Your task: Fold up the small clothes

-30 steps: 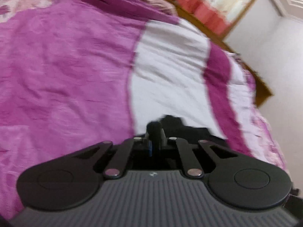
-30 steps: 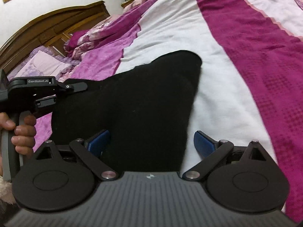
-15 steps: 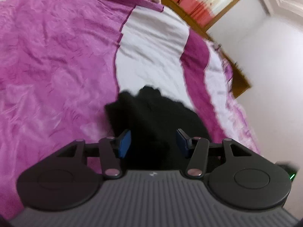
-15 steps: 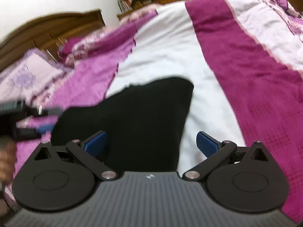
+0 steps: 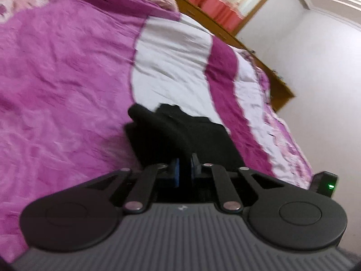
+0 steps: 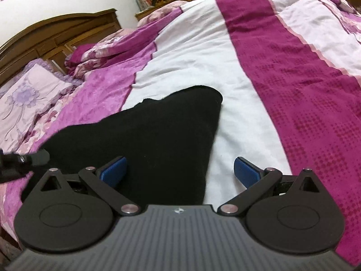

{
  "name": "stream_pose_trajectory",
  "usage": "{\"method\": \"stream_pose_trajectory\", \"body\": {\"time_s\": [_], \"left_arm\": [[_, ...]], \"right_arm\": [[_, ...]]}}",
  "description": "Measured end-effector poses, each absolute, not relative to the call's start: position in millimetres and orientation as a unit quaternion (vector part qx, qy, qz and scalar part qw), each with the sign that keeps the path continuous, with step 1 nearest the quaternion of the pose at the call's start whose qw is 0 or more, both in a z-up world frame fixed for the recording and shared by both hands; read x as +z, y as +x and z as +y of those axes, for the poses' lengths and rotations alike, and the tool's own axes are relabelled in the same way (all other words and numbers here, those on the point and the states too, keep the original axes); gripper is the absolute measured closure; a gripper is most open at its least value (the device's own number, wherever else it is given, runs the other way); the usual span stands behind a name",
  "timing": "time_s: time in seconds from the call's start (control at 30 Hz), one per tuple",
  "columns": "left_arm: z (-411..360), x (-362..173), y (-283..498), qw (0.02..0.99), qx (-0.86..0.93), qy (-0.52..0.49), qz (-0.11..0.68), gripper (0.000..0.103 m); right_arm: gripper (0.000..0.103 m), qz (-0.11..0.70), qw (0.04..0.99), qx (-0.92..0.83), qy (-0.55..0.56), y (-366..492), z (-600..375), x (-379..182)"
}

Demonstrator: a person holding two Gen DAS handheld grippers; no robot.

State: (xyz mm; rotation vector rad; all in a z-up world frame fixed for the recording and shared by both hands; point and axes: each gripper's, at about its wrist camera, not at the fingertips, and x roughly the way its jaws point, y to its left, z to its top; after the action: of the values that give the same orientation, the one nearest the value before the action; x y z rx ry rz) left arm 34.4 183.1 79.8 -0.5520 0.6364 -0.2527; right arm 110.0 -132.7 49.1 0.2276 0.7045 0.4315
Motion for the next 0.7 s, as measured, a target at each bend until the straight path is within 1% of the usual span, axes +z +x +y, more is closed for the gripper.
{"method": "stream_pose_trajectory", "body": {"time_s": [0.2, 0.4, 0.5, 0.6, 0.7], "left_arm": [[186, 50, 44, 0.896, -0.089, -0.261, 0.347, 0.092], [176, 58, 43, 0.911, -0.088, -0.218, 0.339, 0.090], [172, 59, 45, 0.915, -0.082, -0.205, 0.338, 0.089], [170, 61, 46, 0.917, -0.067, -0.205, 0.335, 0.084], [172, 65, 46, 0.920, -0.055, -0.207, 0.328, 0.080]], "right_arm": [[0.000, 0.346, 0.909, 0.212, 0.097, 108, -123, 45], [0.000, 0.346, 0.910, 0.217, 0.071, 103, -117, 45], [0.000, 0.358, 0.902, 0.228, 0.084, 106, -121, 44], [0.000, 0.392, 0.876, 0.250, 0.130, 111, -126, 38], [0.001, 0.392, 0.875, 0.252, 0.129, 110, -125, 37]]}}
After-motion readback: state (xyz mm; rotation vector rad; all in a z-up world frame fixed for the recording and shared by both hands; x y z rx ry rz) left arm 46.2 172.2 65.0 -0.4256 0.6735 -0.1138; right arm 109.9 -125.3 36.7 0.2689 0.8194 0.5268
